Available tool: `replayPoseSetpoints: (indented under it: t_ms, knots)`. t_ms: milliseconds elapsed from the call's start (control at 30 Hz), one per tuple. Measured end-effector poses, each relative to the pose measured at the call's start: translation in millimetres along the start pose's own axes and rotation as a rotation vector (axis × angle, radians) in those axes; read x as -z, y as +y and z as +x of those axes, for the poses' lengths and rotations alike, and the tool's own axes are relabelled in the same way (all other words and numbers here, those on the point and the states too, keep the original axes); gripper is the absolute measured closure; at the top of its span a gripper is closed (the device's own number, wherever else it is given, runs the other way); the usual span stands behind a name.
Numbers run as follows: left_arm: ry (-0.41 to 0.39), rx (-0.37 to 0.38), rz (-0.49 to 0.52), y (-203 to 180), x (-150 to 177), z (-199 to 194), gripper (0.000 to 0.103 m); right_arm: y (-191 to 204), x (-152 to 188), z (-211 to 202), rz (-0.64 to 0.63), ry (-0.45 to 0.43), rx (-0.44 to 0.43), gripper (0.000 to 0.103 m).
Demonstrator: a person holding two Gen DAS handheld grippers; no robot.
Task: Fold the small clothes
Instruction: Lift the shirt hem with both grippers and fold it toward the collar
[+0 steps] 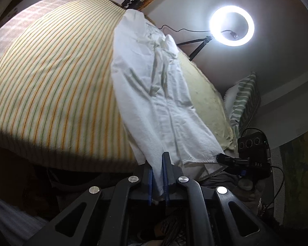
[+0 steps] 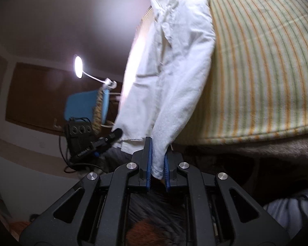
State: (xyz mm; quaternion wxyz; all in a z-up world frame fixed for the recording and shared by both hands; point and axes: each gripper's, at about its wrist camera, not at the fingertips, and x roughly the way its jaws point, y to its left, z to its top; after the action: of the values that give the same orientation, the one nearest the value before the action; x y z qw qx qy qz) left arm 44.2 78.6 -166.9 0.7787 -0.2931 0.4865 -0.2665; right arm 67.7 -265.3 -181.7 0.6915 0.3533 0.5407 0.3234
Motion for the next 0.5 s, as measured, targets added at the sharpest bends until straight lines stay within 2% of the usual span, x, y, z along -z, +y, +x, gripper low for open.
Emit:
replayPoseSetpoints:
  t_ms: [200,500]
  knots:
    - [-0.016,0.017,0.021,-19,-29,-4,0.098,17,-23,-9,-0.022,-0.059,-0.022,0.092]
    - [-0.065,0.023,0.024,-26,-88,5,0.098,23,-78,-19,-0.013,-0.135,-0.019,0.092]
